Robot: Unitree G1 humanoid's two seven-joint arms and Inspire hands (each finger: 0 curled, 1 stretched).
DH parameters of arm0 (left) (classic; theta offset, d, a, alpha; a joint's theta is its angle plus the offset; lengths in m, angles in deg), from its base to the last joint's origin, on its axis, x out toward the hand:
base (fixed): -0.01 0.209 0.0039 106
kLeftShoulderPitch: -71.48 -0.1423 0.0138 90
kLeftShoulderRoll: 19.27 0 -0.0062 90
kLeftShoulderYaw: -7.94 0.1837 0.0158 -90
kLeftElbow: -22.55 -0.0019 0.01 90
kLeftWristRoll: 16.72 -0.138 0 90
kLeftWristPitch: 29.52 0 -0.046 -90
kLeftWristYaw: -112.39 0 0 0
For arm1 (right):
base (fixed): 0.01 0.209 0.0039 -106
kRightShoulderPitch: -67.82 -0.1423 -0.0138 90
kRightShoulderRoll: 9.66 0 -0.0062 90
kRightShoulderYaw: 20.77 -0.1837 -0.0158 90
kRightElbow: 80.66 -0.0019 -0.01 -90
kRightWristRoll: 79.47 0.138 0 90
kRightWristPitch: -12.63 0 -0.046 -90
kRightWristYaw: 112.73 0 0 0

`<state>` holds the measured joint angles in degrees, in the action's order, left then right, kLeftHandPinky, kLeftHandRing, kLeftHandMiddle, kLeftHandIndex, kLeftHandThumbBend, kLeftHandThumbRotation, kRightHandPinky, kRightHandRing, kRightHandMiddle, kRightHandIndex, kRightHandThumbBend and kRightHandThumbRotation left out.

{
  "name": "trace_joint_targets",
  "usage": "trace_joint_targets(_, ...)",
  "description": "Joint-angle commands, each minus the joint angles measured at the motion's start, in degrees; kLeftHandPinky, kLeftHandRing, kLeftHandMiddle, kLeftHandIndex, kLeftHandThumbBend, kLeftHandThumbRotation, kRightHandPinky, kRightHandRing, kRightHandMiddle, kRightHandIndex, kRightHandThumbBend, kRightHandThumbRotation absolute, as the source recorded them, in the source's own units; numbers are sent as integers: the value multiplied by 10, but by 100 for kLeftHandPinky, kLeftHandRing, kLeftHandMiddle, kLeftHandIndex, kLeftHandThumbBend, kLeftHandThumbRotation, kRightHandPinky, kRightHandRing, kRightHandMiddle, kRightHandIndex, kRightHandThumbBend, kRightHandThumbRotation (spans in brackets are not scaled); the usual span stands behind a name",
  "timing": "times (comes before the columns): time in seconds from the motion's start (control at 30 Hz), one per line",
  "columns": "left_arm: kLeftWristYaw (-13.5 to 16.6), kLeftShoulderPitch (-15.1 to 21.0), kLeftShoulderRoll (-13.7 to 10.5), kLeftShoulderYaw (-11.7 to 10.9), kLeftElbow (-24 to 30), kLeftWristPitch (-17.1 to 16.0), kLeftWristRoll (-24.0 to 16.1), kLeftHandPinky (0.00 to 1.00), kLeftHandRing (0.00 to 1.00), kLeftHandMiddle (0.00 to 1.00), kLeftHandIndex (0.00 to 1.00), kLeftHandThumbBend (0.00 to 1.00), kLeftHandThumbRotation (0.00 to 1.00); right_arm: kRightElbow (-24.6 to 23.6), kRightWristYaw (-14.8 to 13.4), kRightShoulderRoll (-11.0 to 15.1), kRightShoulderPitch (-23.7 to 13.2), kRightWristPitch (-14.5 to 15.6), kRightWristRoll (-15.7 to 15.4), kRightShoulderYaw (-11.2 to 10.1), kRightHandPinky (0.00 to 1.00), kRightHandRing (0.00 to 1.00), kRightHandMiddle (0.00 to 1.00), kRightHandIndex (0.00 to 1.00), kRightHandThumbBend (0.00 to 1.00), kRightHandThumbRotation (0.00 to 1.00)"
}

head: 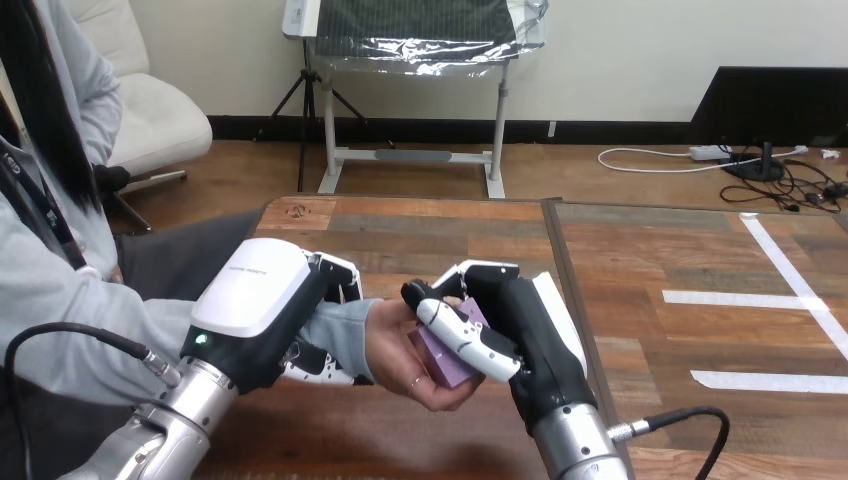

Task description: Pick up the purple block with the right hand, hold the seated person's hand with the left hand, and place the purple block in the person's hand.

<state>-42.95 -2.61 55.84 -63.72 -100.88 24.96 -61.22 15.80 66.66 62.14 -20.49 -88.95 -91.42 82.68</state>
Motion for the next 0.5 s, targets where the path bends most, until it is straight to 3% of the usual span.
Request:
trace_joint_targets(0.0,24,57,28,-12,40,-13,16,23,26,30,33,88,20,-8,5,-9,-53,-25,-2,11,3,7,13,18,25,22)
trace_joint_targets(0.33,26,48,28,-19,44,-11,19,25,28,33,36,88,21,0,8,-2,-56,-31,1,6,9,13,17,23,32,34)
trace_joint_targets(0.47,30,43,27,-22,46,-11,19,28,30,35,38,88,23,-1,10,0,-56,-30,3,3,14,17,23,27,36,43)
